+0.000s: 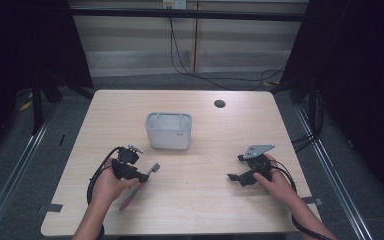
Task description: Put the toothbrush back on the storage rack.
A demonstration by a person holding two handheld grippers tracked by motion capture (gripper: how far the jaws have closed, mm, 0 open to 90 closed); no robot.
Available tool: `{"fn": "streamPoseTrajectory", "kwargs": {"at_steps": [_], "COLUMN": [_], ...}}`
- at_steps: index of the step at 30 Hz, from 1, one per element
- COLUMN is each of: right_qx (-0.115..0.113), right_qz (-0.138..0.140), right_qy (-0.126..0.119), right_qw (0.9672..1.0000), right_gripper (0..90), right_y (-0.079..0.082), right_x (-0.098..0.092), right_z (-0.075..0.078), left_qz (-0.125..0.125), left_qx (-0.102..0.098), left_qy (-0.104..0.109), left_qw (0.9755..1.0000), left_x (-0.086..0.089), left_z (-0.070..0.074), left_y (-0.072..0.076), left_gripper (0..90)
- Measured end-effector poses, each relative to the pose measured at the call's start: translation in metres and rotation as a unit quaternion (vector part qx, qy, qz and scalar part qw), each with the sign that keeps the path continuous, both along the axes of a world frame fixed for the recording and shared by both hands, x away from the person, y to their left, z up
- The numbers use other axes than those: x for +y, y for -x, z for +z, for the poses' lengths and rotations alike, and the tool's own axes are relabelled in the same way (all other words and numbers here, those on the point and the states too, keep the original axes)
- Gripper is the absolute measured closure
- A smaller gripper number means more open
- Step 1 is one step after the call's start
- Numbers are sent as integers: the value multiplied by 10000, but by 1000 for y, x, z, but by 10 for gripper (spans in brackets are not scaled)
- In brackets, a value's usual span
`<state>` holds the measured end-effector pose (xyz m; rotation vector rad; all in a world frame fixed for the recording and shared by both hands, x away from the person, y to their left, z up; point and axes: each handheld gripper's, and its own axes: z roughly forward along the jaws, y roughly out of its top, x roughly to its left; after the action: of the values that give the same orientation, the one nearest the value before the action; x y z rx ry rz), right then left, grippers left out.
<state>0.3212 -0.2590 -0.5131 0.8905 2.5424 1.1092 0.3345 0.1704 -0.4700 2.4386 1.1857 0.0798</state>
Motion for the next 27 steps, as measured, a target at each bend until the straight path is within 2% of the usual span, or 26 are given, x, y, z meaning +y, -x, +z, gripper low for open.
{"fn": "streamPoseTrajectory", "kwargs": {"at_steps": [8, 14, 20, 22, 24, 27], "right_qx": [0, 4, 11, 12, 9, 13], "right_qz": [1, -6, 1, -7, 8, -7], "right_qy": [0, 2, 2, -3, -2, -5], "right_qw": [10000, 10000, 10000, 10000, 10000, 10000], "right_gripper": [125, 124, 125, 125, 125, 125], "right_y": [0, 0, 0, 0, 0, 0], "right_x": [0, 0, 0, 0, 0, 0], "right_z": [0, 0, 0, 0, 0, 0], "left_qz": [6, 15, 13, 51, 32, 39], "left_qx": [145, 187, 238, 255, 301, 355], "left_qy": [-94, -104, -217, -254, -312, -381], "left_qw": [9999, 9998, 9995, 9993, 9991, 9986], "left_x": [-6, -12, -20, -22, -23, -24], "left_z": [1, 1, 2, 0, 0, 1], "left_y": [0, -2, -6, -8, -9, -10], "left_gripper": [515, 585, 632, 668, 756, 824]}}
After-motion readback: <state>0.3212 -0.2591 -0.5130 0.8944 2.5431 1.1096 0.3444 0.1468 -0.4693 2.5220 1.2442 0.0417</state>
